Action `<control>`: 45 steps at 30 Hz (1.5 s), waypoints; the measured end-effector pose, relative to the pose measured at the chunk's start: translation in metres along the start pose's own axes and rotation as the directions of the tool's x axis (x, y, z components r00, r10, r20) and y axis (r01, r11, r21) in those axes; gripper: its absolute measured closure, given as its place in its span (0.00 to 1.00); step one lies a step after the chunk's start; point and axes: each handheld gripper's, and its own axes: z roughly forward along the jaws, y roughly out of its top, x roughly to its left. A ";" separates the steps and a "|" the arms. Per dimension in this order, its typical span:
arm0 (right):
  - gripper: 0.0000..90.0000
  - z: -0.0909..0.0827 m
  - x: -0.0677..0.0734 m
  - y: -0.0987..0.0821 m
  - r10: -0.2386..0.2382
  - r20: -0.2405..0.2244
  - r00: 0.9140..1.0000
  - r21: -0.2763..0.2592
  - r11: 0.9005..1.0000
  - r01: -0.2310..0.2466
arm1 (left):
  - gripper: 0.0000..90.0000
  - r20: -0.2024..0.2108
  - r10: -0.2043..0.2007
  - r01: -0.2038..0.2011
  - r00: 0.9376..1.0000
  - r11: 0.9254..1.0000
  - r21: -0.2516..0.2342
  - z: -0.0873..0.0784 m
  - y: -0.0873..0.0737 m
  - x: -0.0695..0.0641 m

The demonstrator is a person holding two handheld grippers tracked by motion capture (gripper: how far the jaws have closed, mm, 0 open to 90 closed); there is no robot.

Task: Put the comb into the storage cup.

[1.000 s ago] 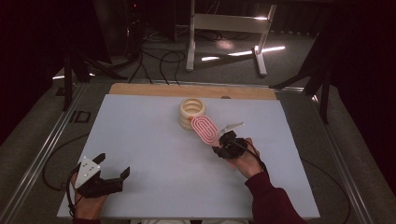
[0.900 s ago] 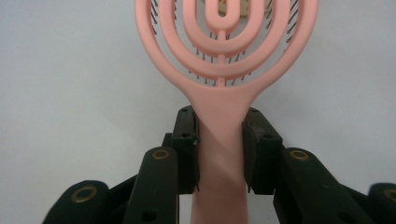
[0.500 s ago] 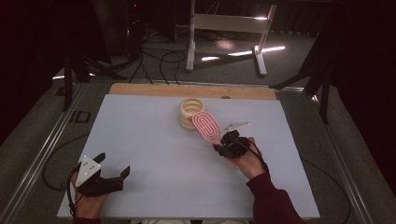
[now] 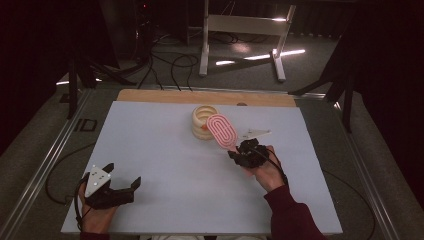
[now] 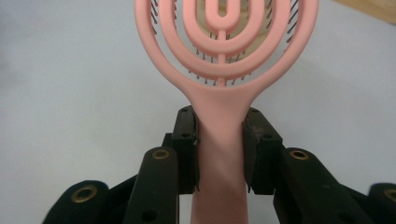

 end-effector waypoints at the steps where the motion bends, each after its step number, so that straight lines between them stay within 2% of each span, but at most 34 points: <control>1: 0.78 -0.001 0.000 0.000 -0.002 -0.001 1.000 -0.007 1.000 0.002 | 0.00 0.000 -0.004 0.004 1.000 1.000 -0.002 -0.001 0.001 0.001; 4: 0.78 -0.002 -0.001 0.001 -0.002 0.001 1.000 -0.020 1.000 0.002 | 0.00 0.001 -0.015 0.015 1.000 1.000 -0.008 -0.001 0.003 0.002; 25: 0.78 -0.009 0.005 0.010 -0.008 0.007 1.000 -0.082 0.997 0.009 | 0.00 0.018 -0.006 0.006 1.000 1.000 0.010 0.006 0.025 -0.002; 29: 0.78 -0.010 0.007 0.012 -0.012 0.008 1.000 -0.091 0.996 0.012 | 0.00 0.027 -0.010 0.009 1.000 1.000 0.016 0.008 0.028 -0.002; 31: 0.78 -0.010 0.008 0.013 -0.014 0.007 1.000 -0.099 0.995 0.014 | 0.00 0.045 -0.019 0.018 0.999 1.000 0.025 0.010 0.030 -0.003; 45: 0.78 -0.011 0.016 0.020 -0.046 -0.016 0.999 -0.125 0.991 0.044 | 0.00 0.075 0.008 -0.011 0.997 0.999 0.037 0.024 0.050 -0.014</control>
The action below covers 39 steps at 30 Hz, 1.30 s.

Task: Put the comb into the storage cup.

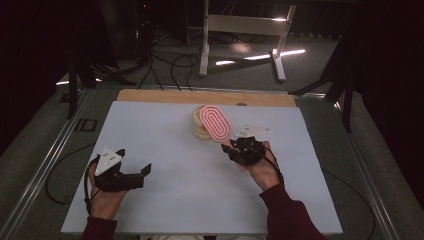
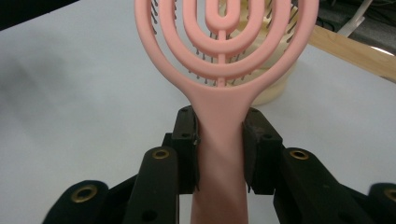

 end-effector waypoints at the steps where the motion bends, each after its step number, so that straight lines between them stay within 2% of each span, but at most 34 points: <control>1: 0.78 0.000 0.000 0.000 0.000 0.002 1.000 -0.003 1.000 0.000 | 0.00 0.002 0.001 -0.001 1.000 1.000 -0.002 0.001 0.001 -0.001; 11: 0.78 0.001 0.007 0.003 -0.007 -0.006 1.000 -0.025 1.000 0.007 | 0.00 0.023 0.018 -0.018 1.000 1.000 -0.001 0.011 0.016 -0.011; 28: 0.78 0.007 0.016 0.006 -0.020 -0.019 1.000 -0.045 0.999 0.019 | 0.00 0.082 0.014 -0.012 0.996 1.000 -0.028 0.024 0.042 -0.023; 39: 0.77 0.010 0.022 0.008 -0.027 -0.025 0.999 -0.053 0.998 0.025 | 0.00 0.104 0.038 -0.036 0.994 0.999 -0.022 0.033 0.056 -0.034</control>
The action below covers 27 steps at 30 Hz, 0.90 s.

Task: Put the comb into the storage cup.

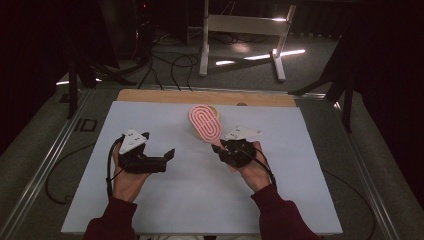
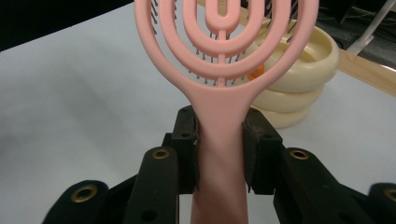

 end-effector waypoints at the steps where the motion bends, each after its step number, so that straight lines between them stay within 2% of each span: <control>1: 0.77 0.001 0.001 0.001 -0.006 -0.002 1.000 -0.001 1.000 0.006 | 0.00 0.005 0.004 -0.004 1.000 1.000 0.005 0.002 0.002 -0.002; 17: 0.77 0.006 0.007 0.004 -0.022 -0.004 1.000 -0.022 1.000 0.022 | 0.00 0.033 0.033 -0.032 0.999 0.999 -0.007 0.012 0.023 -0.013; 27: 0.78 0.009 0.011 0.006 -0.026 -0.014 1.000 -0.036 0.999 0.026 | 0.00 0.029 0.034 -0.034 0.999 0.999 0.006 0.025 0.032 -0.021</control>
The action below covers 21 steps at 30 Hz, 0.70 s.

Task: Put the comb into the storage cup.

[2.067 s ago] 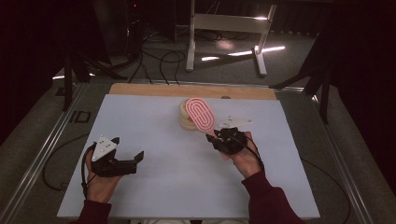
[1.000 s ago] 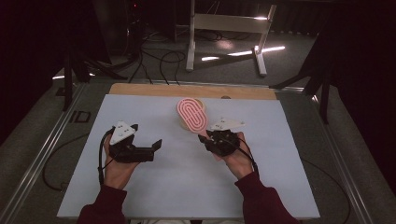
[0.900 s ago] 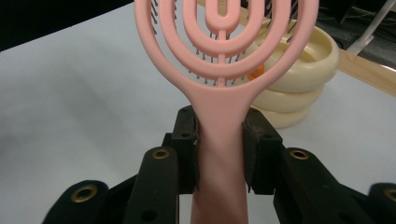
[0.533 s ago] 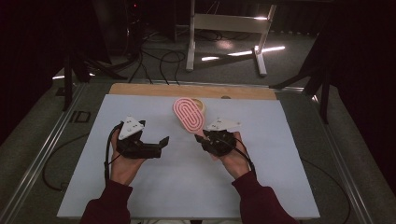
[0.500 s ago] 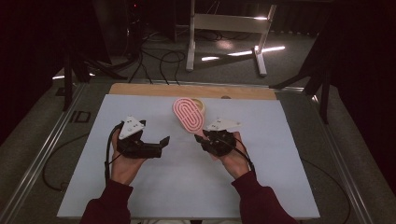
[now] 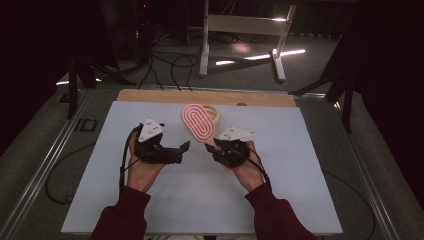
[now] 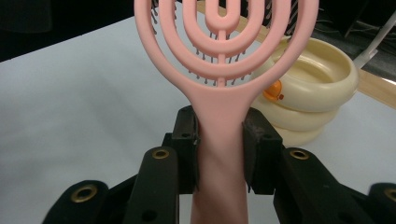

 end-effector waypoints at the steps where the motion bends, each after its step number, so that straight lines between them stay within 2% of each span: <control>1: 0.77 0.000 0.000 0.000 0.004 -0.001 1.000 -0.002 1.000 -0.004 | 0.00 0.000 -0.003 0.003 1.000 1.000 -0.002 0.001 0.001 -0.001; 10: 0.77 0.002 0.004 0.001 0.015 -0.008 1.000 -0.014 1.000 -0.015 | 0.00 -0.002 -0.016 0.016 1.000 1.000 0.014 0.011 0.007 -0.005; 11: 0.77 0.002 0.004 0.001 0.003 -0.008 1.000 -0.014 1.000 -0.004 | 0.00 -0.003 -0.015 0.015 1.000 1.000 0.014 0.013 0.007 -0.005; 21: 0.77 0.003 0.008 0.002 0.000 -0.019 1.000 -0.018 1.000 0.000 | 0.00 0.000 -0.026 0.026 1.000 1.000 0.015 0.020 0.011 -0.007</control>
